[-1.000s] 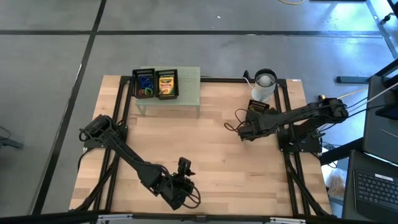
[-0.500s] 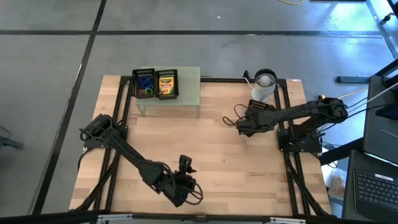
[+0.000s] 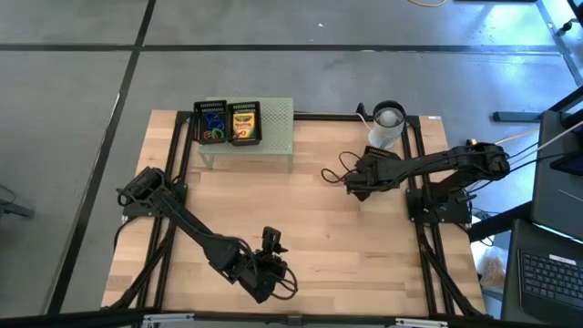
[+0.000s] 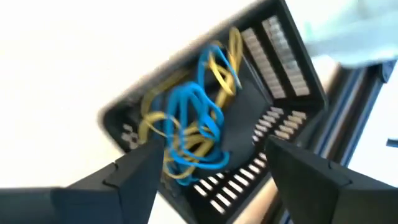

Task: Pick & Place Office Desk Supplies
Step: Put the black bin on the shelf

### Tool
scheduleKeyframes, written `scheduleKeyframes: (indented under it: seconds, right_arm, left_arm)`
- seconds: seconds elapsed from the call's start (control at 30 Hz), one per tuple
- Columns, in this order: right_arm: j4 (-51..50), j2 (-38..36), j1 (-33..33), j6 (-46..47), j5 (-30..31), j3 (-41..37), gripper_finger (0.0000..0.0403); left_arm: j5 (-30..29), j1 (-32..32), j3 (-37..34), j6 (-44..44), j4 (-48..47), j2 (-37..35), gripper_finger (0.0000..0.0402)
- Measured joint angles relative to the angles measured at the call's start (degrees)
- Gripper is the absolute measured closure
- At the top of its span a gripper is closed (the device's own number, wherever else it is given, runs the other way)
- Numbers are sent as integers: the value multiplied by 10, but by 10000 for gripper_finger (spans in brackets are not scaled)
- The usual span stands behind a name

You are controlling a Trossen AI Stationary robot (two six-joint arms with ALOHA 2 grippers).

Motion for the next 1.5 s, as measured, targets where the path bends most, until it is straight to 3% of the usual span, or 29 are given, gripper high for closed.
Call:
scheduleKeyframes:
  seconds: [0.17, 0.43, 0.57, 0.73, 0.83, 1.17, 1.5]
  right_arm:
    - [0, -15, 0, -85, -19, 61, 121]
    - [0, -50, 0, -188, -110, 110, 140]
    - [-4, -58, 2, -198, -149, 100, 142]
    - [-3, -58, 20, -238, -160, 94, 142]
    - [-4, -60, 31, -277, -161, 94, 142]
    - [-4, -61, 27, -371, -162, 81, 142]
    - [33, -67, 9, -371, -162, -29, 142]
  left_arm:
    - [-1, 0, 0, 0, 0, 0, 219]
    - [-1, 0, 0, 0, 0, 0, 219]
    - [-22, 0, 0, -5, 0, 0, 219]
    - [-143, 0, 20, -60, 0, 0, 219]
    - [-185, 1, 41, -33, -1, 0, 219]
    - [-194, 29, 83, 5, -1, -1, 219]
    - [-265, 29, 126, -19, -70, -4, 219]
